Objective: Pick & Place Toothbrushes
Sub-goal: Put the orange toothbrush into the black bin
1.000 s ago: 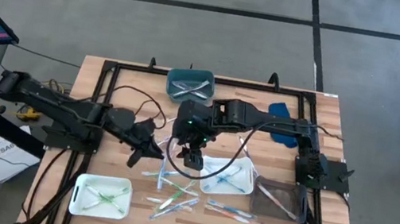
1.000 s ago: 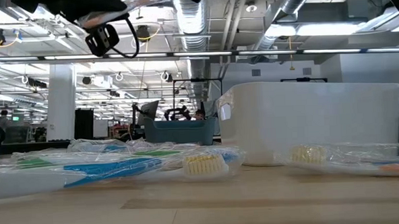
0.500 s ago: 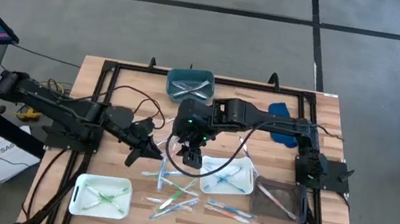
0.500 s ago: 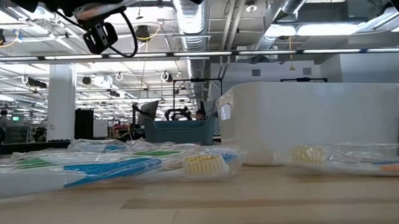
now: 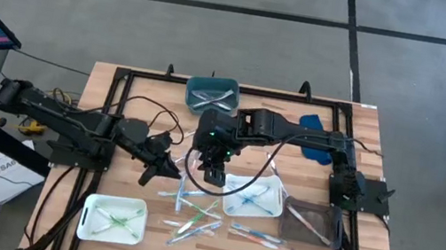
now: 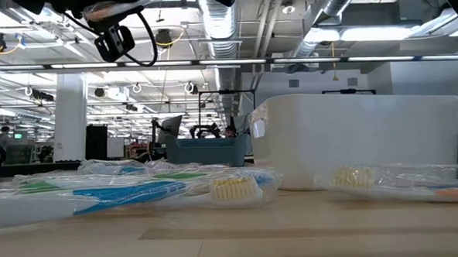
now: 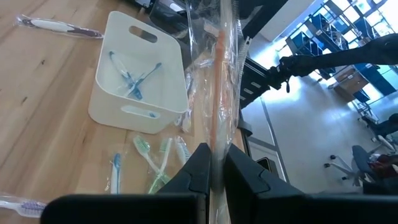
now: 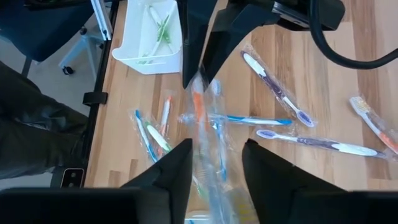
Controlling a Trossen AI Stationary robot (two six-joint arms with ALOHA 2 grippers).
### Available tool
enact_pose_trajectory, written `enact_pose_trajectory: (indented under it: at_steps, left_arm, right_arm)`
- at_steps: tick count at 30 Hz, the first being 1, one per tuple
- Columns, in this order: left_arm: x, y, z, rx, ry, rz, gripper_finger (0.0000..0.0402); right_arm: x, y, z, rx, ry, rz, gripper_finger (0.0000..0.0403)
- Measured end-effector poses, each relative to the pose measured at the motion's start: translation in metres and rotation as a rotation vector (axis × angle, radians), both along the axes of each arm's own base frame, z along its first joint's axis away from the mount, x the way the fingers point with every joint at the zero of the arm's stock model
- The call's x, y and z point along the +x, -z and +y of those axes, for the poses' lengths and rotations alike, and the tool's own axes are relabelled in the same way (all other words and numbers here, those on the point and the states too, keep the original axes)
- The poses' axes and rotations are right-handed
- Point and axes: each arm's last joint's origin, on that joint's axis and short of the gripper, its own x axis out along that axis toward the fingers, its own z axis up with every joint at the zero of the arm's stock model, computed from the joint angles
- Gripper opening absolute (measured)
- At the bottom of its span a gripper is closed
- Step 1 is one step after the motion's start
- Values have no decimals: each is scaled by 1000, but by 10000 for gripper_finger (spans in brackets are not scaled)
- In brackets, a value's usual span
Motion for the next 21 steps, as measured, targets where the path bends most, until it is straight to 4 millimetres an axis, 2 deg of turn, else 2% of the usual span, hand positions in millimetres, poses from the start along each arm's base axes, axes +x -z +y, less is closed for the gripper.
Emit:
enact_pose_trajectory:
  at_steps: [4,15,21]
  left_arm:
    - [0,0,0,-2,4,-1,14]
    - [0,-1,0,-11,7,-4,14]
    - [0,-1,0,-11,6,-5,14]
  right_arm:
    - [-1,1,0,-1,-2,11,113]
    - [-4,3,0,-12,-14,47,115]
    - [-4,3,0,-11,-14,47,100]
